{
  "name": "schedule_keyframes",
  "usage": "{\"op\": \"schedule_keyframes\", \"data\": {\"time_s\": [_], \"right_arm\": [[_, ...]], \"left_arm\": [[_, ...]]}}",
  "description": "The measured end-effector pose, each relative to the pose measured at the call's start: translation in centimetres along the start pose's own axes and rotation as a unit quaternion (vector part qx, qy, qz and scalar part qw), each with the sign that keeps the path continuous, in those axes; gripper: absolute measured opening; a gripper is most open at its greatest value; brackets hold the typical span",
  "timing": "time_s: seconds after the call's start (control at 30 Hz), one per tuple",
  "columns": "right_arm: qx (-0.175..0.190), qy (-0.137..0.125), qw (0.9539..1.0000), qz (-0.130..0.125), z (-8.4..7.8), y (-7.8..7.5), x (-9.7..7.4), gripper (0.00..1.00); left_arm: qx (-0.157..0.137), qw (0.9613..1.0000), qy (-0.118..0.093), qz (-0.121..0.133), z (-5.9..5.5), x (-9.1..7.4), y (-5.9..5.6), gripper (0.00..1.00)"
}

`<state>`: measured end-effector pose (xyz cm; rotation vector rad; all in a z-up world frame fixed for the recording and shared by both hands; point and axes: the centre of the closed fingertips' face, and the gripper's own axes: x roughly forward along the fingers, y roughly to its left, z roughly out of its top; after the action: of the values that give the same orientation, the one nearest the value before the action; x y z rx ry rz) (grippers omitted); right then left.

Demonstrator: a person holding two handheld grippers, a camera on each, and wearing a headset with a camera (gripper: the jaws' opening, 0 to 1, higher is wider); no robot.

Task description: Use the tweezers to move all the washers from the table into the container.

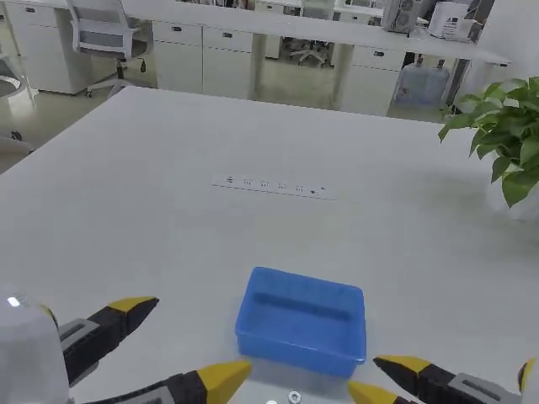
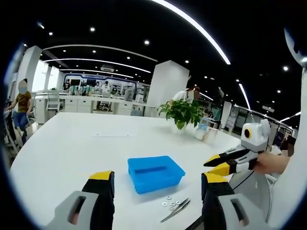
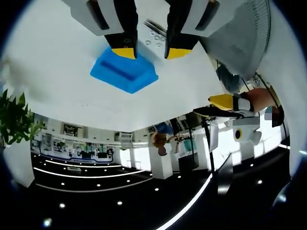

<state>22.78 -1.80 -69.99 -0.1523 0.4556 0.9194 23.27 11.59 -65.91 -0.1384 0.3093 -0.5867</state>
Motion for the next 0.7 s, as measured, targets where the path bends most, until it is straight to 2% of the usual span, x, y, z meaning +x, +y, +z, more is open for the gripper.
{"op": "schedule_keyframes", "data": {"time_s": [0.07, 0.17, 0.2, 0.23, 0.27, 0.33, 0.37, 0.43, 0.5, 0.53, 0.63, 0.7], "right_arm": [[0.011, -0.007, 0.9999, 0.007, 0.0, 0.5, 0.4, 0.17], [0.01, -0.001, 0.9997, 0.022, -0.4, 1.3, 0.9, 0.16], [0.0, 0.008, 0.9996, 0.027, -0.7, 1.5, 1.0, 0.15], [-0.021, 0.032, 0.999, 0.023, -1.4, 1.4, 1.1, 0.15], [-0.033, 0.043, 0.9984, 0.017, -1.8, 1.2, 1.2, 0.16], [-0.052, 0.065, 0.9962, 0.023, -2.6, 1.3, 1.4, 0.18], [-0.045, 0.062, 0.9968, 0.022, -2.6, 1.4, 1.5, 0.17], [-0.041, 0.062, 0.9968, 0.028, -2.7, 1.3, 1.7, 0.17], [-0.035, 0.064, 0.9966, 0.037, -2.8, 1.4, 2.0, 0.16], [-0.038, 0.071, 0.9958, 0.045, -3.1, 1.5, 2.1, 0.15], [-0.066, 0.098, 0.9917, 0.051, -4.1, 1.3, 2.5, 0.11], [-0.078, 0.111, 0.9891, 0.058, -4.7, 1.4, 2.8, 0.1]], "left_arm": [[0.004, 0.9999, -0.001, -0.014, 0.0, 0.0, -0.8, 0.71], [0.017, 0.9992, 0.022, -0.031, -0.9, 0.2, -1.7, 0.68], [0.02, 0.9988, 0.03, -0.032, -1.3, 0.3, -1.7, 0.67], [0.021, 0.9983, 0.042, -0.034, -1.8, 0.3, -1.8, 0.66], [0.022, 0.9981, 0.045, -0.035, -2.0, 0.4, -1.8, 0.65], [0.024, 0.9971, 0.059, -0.041, -2.6, 0.5, -1.7, 0.62], [0.025, 0.9966, 0.065, -0.044, -2.8, 0.5, -1.7, 0.6], [0.03, 0.9941, 0.091, -0.051, -3.8, 0.7, -1.5, 0.57], [0.045, 0.9889, 0.128, -0.06, -5.1, 0.8, -1.4, 0.55], [0.064, 0.9856, 0.144, -0.06, -5.6, 1.0, -1.1, 0.51], [0.098, 0.9746, 0.184, -0.082, -7.1, 1.3, -1.2, 0.46], [0.115, 0.9691, 0.197, -0.095, -7.6, 1.6, -1.3, 0.43]]}}
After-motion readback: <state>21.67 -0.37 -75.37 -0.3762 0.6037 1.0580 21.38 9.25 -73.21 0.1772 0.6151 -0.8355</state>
